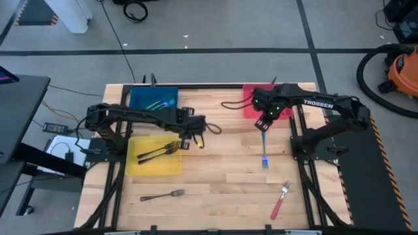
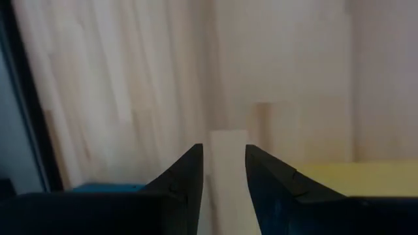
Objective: Sort silverware by color (type)
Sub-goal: Put the black fork into the yellow bin
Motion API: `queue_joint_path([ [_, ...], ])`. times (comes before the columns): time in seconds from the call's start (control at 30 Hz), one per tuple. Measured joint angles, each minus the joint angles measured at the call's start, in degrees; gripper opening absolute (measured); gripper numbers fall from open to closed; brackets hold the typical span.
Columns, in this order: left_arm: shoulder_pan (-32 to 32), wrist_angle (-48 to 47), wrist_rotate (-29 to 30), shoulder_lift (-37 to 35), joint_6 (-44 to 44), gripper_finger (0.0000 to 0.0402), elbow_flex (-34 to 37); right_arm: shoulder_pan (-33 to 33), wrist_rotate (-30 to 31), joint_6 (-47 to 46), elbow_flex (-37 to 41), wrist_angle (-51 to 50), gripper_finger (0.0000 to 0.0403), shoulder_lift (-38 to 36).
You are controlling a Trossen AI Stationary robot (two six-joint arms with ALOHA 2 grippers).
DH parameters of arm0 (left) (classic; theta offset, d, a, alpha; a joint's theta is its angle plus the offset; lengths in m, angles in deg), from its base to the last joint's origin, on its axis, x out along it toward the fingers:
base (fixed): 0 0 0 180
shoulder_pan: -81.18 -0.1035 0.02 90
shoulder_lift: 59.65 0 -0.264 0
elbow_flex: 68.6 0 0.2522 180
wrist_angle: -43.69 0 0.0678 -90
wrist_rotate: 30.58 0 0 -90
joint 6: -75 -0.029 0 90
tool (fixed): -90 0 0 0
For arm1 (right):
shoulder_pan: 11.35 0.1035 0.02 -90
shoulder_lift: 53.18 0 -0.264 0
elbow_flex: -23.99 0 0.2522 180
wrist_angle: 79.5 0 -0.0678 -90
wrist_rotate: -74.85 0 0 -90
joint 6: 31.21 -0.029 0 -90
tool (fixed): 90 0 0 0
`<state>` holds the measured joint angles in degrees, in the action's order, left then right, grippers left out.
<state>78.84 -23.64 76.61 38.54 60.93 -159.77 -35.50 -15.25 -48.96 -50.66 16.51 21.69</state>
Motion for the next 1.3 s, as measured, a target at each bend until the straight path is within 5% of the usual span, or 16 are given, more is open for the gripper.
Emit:
queue_joint_path([
  [0.6,15.28,-14.18,-5.82,0.00,23.11,0.0114,0.00,10.45,0.45,-5.13,0.00,3.64,0.0104,0.02],
  [1.1,31.94,-14.66,-10.91,-0.02,44.60,0.0114,0.00,13.56,0.50,-11.54,0.02,5.11,0.0104,0.02],
  [1.3,39.49,-7.79,-10.93,-0.02,52.68,0.0114,0.00,16.54,0.50,-16.11,0.00,7.23,0.0104,0.04],
])
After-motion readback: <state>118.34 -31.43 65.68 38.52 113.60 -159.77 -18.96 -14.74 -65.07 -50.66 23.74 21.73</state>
